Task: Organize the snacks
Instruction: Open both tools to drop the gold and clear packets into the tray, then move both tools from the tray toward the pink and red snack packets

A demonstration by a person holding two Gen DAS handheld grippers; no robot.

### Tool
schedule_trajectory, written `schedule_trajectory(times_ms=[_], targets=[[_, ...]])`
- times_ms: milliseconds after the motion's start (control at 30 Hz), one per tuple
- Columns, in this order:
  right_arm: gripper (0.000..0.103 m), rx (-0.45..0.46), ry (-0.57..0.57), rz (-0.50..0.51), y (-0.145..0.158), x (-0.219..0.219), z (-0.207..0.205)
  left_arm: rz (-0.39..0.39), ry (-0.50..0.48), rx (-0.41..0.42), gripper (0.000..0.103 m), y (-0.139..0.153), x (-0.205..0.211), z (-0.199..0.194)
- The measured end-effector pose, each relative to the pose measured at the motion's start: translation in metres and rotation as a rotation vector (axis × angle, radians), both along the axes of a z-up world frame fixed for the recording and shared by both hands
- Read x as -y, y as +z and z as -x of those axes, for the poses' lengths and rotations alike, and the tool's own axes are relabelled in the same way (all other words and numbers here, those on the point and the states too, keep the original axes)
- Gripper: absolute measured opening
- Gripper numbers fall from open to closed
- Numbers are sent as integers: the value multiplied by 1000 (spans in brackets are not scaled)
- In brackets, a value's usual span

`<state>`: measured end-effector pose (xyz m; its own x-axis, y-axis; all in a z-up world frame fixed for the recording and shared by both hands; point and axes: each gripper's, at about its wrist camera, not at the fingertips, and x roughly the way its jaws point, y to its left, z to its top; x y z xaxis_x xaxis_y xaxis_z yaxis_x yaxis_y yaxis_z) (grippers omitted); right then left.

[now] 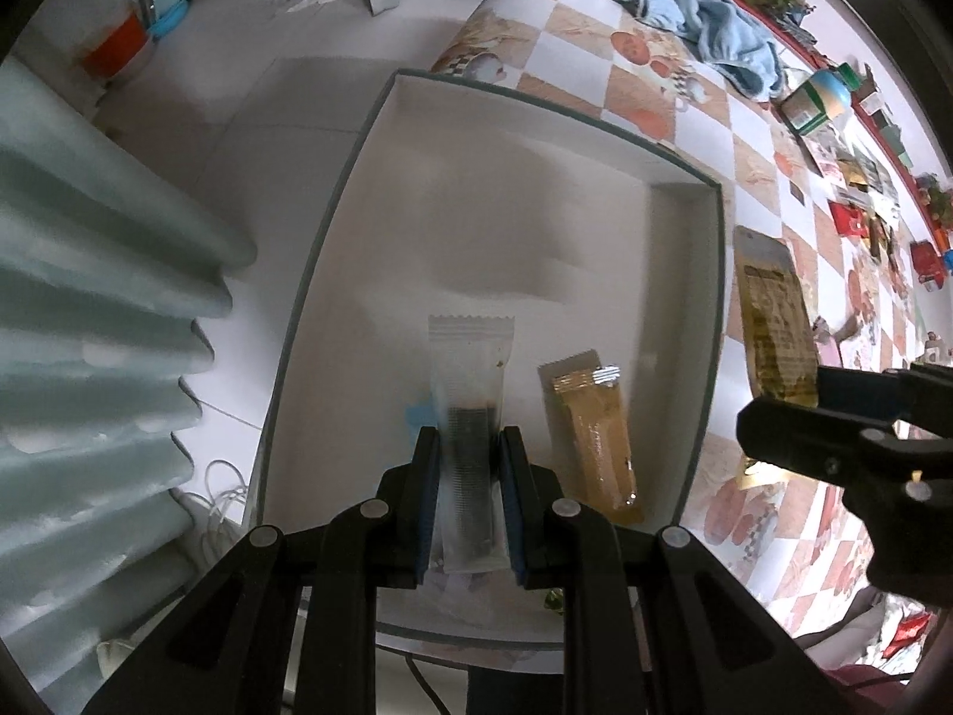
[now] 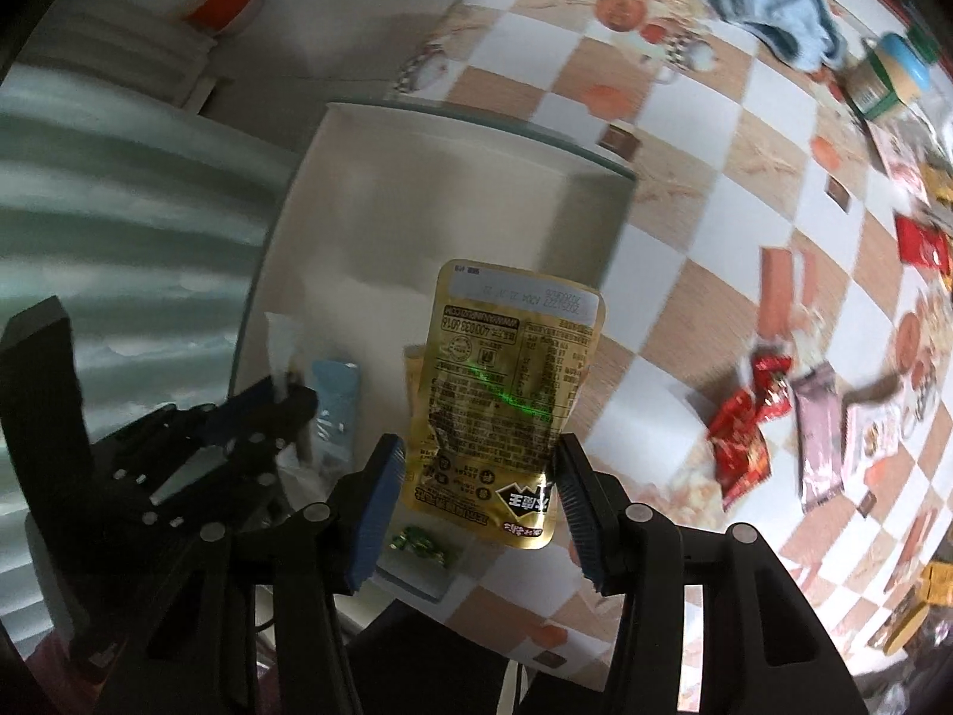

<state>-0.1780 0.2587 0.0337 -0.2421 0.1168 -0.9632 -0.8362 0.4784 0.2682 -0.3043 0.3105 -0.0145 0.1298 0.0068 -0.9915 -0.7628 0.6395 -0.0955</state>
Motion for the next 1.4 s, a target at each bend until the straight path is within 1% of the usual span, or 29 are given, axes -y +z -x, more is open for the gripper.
schedule_trajectory(times_ms=[333, 400, 433, 467, 567, 600, 633, 667, 700, 733, 833, 933, 1033, 1067, 1100, 1267, 1400], targets=[[52, -14, 63, -10, -17, -31, 13, 25, 40, -23, 21, -14, -6, 8], [53, -19, 70, -16, -18, -29, 15, 25, 41, -24, 22, -15, -6, 10], [54, -19, 77, -13, -19, -32, 16, 25, 42, -21, 22, -15, -6, 10], [58, -20, 80, -12, -20, -36, 18, 25, 43, -16, 22, -15, -6, 10], [58, -18, 83, -8, -22, -40, 17, 26, 39, -14, 30, -14, -5, 11], [58, -18, 86, -17, -23, -42, 15, 23, 38, -16, 38, -14, -4, 12], [58, -18, 80, -17, -23, -41, 15, 22, 38, -16, 48, -13, -3, 12], [64, -20, 76, -17, -23, -41, 12, 18, 40, -15, 52, -13, -2, 12], [80, -23, 71, -16, -24, -40, 11, 14, 41, -13, 59, -12, -1, 12], [85, -28, 68, -32, -23, -38, 9, 12, 41, -13, 64, -11, 0, 12], [86, -27, 45, -43, -20, -32, 3, 13, 39, -14, 72, -10, 3, 12], [86, -30, 20, -25, -23, -26, -4, 15, 34, -19, 76, -10, 6, 13], [86, -32, -10, -5, -26, -13, -16, 22, 37, -25, 78, -11, 9, 13], [91, -35, -22, 3, -27, -8, -21, 24, 36, -27, 78, -12, 10, 13], [103, -37, -38, 14, -30, -1, -25, 24, 35, -30, 78, -12, 11, 12], [103, -50, -110, 46, -40, 32, -44, 34, 14, -55, 78, -15, 20, 10], [103, -56, -177, 83, -49, 66, -57, 37, -13, -64, 79, -14, 27, 4]])
